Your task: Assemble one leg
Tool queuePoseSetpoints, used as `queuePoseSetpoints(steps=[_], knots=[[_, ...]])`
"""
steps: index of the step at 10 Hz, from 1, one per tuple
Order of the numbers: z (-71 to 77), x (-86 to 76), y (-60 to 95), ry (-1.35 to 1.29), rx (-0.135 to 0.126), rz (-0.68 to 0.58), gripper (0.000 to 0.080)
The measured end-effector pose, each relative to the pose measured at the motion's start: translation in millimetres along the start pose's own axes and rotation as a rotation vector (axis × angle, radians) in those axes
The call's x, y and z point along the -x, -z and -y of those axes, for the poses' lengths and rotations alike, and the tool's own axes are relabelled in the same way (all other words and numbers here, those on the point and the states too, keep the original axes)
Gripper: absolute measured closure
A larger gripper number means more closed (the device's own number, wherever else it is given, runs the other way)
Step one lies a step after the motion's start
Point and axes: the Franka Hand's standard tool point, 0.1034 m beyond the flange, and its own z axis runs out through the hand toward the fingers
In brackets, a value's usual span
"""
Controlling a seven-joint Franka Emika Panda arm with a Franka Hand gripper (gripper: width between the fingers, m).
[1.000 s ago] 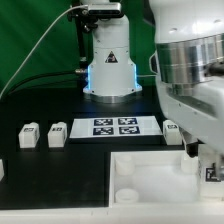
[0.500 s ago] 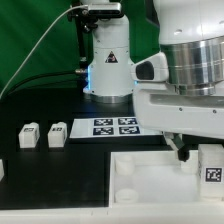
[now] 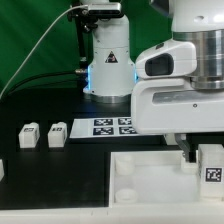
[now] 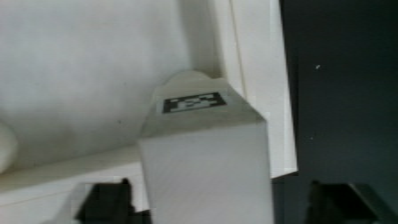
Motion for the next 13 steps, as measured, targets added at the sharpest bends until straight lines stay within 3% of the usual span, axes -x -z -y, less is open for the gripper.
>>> queuePoseSetpoints(steps=[1,2,5,8,10,13], knots=[[0.7,0.4,-0.2,-0.103,-0.003,0.001,0.0393],[-0.7,0.2,-0.3,-0.181,-0.002,0.002,0.0502],[-6.5,-2.3,0.4,-0.505,-0.004,0.001,0.0502],[-11.3,-3.0,-0.8,-1.026,-0.016,0.013,0.0502],[-15.2,-2.7,-1.1,-1.37,-0.046,0.057,0.0502],[-15.0,-1.9,-1.9,-1.352,-0.05,0.062,0.0475]])
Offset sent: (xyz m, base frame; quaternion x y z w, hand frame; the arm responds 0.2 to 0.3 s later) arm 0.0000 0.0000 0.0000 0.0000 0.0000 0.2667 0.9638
